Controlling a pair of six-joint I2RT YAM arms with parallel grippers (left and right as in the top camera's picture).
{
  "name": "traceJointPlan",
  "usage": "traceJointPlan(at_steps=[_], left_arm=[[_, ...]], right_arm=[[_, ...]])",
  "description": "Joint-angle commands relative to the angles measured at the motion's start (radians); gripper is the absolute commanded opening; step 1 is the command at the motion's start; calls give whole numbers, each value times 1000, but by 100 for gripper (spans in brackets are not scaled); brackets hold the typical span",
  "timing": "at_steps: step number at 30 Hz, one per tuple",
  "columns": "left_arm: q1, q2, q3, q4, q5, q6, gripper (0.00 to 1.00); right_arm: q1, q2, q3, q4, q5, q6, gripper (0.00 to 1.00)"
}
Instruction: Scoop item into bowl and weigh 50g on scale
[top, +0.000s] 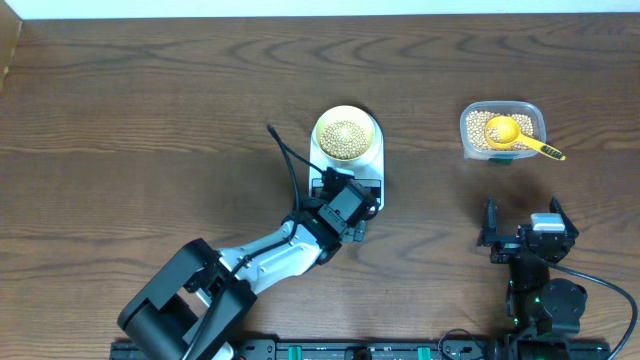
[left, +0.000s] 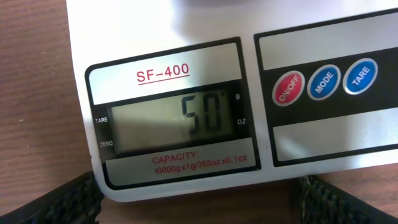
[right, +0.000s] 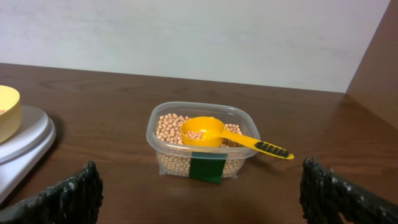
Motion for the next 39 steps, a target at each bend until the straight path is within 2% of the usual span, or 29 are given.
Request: traceJointPlan(at_steps=[1,4,6,8,12,18,21,24,27,31,39], left_arm=[[204,-73,69,268,-520,-60,97],[260,-211,43,267,-438,96,98],[300,-290,26,268,-381,153,98],[349,-381,2,269,-332,153,98],[418,-546,-43,268,-324,153,98],[449,-789,-132,269,-324,153,98],[466,-904,-212,296,-298,95,98],[498,-1010,-313,460,-290,-46,98],[526,-1102,-371,478,-260,-100,98],[547,-1215,-433,471,-218,-106,98],[619,-1459,-605,576,-63,-125,98]], right_arm=[[2,-7,-1,-5,11,-13,99],[2,-7,-1,-5,11,-13,99],[2,-7,-1,-5,10,-13,99],[2,-7,-1,-5,11,-13,99],[2,-7,-1,-5,11,-13,99],[2,-7,-1,-5,11,-13,99],[2,-7,-1,-5,11,-13,99],[2,-7,-1,-5,11,-13,99],[2,-7,-1,-5,11,-13,99],[2,-7,-1,-5,11,-13,99],[2,-7,-1,-5,11,-13,99]])
